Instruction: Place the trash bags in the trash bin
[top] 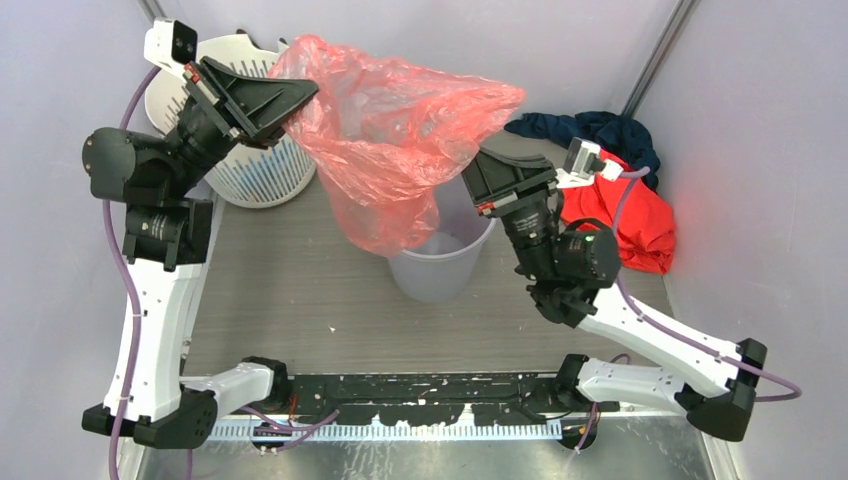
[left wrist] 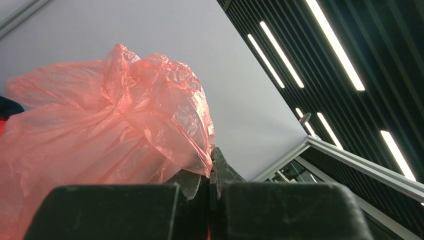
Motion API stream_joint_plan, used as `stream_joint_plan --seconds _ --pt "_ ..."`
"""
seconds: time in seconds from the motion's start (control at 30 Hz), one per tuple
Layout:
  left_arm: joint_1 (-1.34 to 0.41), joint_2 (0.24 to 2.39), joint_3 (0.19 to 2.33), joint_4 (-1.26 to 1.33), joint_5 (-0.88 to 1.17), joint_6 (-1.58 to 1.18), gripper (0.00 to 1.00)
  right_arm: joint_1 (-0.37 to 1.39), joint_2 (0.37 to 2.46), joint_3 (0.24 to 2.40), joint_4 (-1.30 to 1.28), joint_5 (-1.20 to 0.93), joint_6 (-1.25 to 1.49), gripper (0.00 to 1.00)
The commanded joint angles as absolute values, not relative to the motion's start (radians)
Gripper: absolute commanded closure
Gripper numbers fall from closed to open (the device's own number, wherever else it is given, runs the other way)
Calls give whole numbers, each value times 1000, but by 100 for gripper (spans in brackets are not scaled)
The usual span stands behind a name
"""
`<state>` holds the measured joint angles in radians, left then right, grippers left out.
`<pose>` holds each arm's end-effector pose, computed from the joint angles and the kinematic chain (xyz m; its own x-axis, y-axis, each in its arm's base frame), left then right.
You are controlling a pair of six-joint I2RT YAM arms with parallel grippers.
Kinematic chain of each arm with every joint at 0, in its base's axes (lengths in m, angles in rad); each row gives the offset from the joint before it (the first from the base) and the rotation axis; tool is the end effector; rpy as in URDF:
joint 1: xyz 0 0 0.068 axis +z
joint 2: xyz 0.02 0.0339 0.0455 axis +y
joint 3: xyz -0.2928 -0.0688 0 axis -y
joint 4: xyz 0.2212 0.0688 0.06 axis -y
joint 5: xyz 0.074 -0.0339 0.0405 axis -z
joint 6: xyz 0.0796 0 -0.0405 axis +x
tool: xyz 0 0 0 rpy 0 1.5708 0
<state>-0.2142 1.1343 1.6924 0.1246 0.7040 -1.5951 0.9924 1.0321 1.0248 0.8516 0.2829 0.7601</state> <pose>0.1420 -0.0836 0.6319 -0.6675 -0.6346 -0.3894 0.6004 -0.1496 -0.7856 0.1232 0.1481 0.5357 -0.1880 0.9223 -0.3377 -0.7908 0.0617 0.6089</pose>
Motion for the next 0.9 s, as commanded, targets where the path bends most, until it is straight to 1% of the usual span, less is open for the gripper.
stream_joint_plan --seconds 0.0,0.17,0.27,0.4,0.47,0.53,0.63,0.7,0.73,0.87 --pt "-215 1114 1678 112 730 -1530 100 990 940 1085 725 248 722 79" --pt "-215 1118 1679 5 749 -1431 100 991 889 1201 460 178 718 81" --pt "-215 1119 1676 -76 760 -1376 100 991 903 1354 187 148 727 80" --pt "-215 1112 1654 -94 768 -1354 100 989 950 1545 -181 164 748 79" --pt "-215 1111 1653 -104 774 -1344 100 991 971 1609 -324 193 759 77" --pt "-215 1111 1656 -113 778 -1338 100 991 996 1675 -453 216 752 70" --pt "-215 1109 1662 -112 787 -1340 100 990 1001 1670 -490 239 731 62" --pt "-215 1108 1667 -110 791 -1347 100 990 1009 1651 -451 257 696 52" --pt "-215 1108 1670 -106 794 -1353 100 990 1017 1643 -425 260 677 49" --pt "-215 1104 1678 -91 807 -1370 100 989 1092 1682 -374 264 623 47"
